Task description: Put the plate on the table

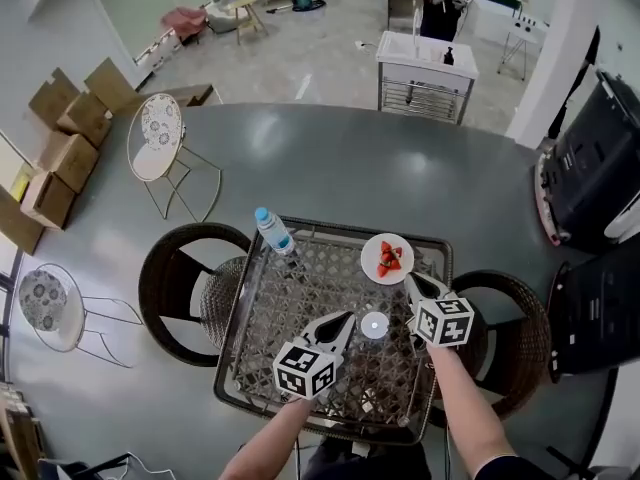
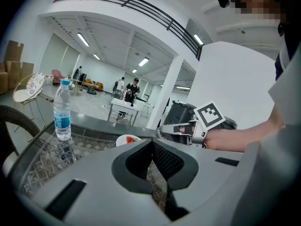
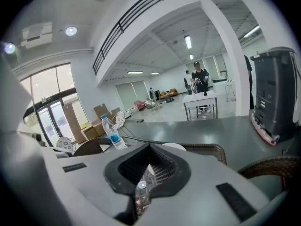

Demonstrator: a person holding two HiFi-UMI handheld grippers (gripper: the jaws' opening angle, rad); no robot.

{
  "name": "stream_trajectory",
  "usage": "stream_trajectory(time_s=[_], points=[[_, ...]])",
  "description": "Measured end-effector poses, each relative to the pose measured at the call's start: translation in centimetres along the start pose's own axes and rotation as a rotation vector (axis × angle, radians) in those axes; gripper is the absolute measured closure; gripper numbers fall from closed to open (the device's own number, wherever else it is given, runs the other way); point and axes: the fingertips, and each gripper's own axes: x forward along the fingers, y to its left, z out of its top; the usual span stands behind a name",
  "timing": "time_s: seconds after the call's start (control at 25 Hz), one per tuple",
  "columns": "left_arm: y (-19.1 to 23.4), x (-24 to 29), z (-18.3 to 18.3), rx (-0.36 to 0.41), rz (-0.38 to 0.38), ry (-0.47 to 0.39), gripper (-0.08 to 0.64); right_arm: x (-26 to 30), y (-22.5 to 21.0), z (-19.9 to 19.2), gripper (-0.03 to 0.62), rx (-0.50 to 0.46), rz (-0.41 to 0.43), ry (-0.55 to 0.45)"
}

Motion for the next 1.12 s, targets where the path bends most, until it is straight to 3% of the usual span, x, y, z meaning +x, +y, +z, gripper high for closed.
stream_trajectory(time_s=[0.52,1.12], points=[[-4.2,-3.4,4.6,0.089,-0.062,-0.066,0.552,-8.6,8.6,5.7,0.586,-0.24,0.074,-0.232],[-7.0,-8.8,5.3,0.112,-0.079,-0.101,0.554,-14.9,14.7,5.6,0.586,-0.286,0.11,-0.312]])
